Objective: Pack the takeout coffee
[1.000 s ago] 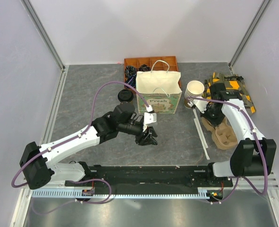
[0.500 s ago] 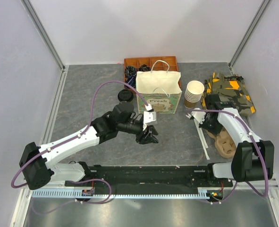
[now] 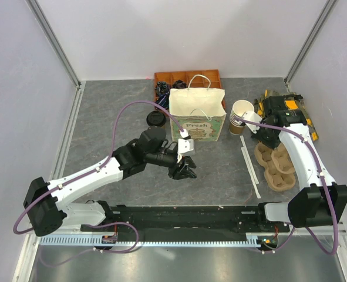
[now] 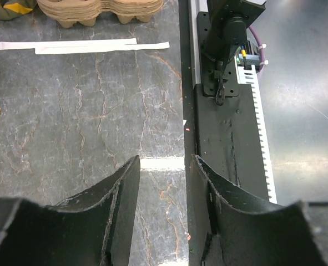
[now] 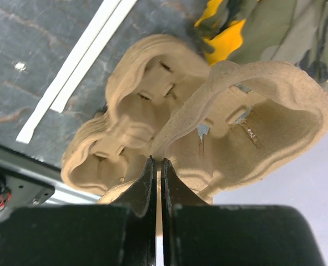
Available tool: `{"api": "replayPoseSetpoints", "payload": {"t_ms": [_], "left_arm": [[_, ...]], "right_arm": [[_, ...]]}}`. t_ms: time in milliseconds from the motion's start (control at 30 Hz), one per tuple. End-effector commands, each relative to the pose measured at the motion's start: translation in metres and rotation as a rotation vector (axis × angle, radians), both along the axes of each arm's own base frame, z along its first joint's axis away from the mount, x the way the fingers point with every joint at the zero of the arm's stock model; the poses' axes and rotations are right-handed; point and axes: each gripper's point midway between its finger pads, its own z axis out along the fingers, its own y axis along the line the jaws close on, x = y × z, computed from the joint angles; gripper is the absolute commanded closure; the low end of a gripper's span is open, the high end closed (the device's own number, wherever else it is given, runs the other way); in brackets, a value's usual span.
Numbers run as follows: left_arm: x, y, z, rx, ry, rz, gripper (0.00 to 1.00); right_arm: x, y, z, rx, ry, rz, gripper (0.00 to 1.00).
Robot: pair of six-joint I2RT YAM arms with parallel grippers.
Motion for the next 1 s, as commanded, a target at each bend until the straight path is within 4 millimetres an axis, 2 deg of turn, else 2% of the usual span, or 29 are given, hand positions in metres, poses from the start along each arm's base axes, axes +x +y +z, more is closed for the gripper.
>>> {"api": "replayPoseSetpoints", "payload": {"t_ms": [0,33,100,167,367,500,633,767,800,867,900,967], "left_arm": [[0.003,0.002,0.019,-0.056,-0.017,0.025,0.51],[0.004,0.003,0.020,-0.057,-0.012,0.030,0.51],[0.005,0.006,0.030,-0.079,0.003,0.047,0.51],[0.004,0.010,0.042,-0.109,0.004,0.054,0.51],[0.019,0.029,0.072,-0.176,0.063,0.171,0.51],[0.023,0.054,0.098,-0.243,0.101,0.255,0.51],[0.025,0.080,0.105,-0.239,0.139,0.344,0.50],[0.046,0.124,0.098,-0.235,0.215,0.558,0.50],[0.060,0.143,0.096,-0.246,0.237,0.658,0.50],[0.064,0.164,0.083,-0.259,0.343,0.759,0.49],[0.061,0.167,0.073,-0.240,0.413,0.780,0.48],[0.061,0.172,0.050,-0.201,0.542,0.825,0.47]], "right_arm": [[-0.006,0.016,0.013,0.089,0.005,0.015,1.00],[-0.013,0.017,0.016,0.096,0.036,0.017,1.00],[-0.016,0.035,0.025,0.189,0.047,0.064,1.00],[-0.028,0.045,0.027,0.229,0.080,0.099,1.00],[-0.053,0.083,0.021,0.322,0.145,0.234,1.00],[-0.064,0.116,0.023,0.374,0.171,0.343,1.00],[-0.079,0.149,0.026,0.413,0.189,0.469,1.00],[-0.096,0.183,0.025,0.396,0.201,0.611,1.00],[-0.095,0.191,0.026,0.402,0.184,0.618,1.00],[-0.101,0.212,0.028,0.406,0.168,0.679,1.00],[-0.093,0.224,0.030,0.405,0.124,0.694,1.00],[-0.101,0.250,0.037,0.419,0.089,0.736,1.00]]}}
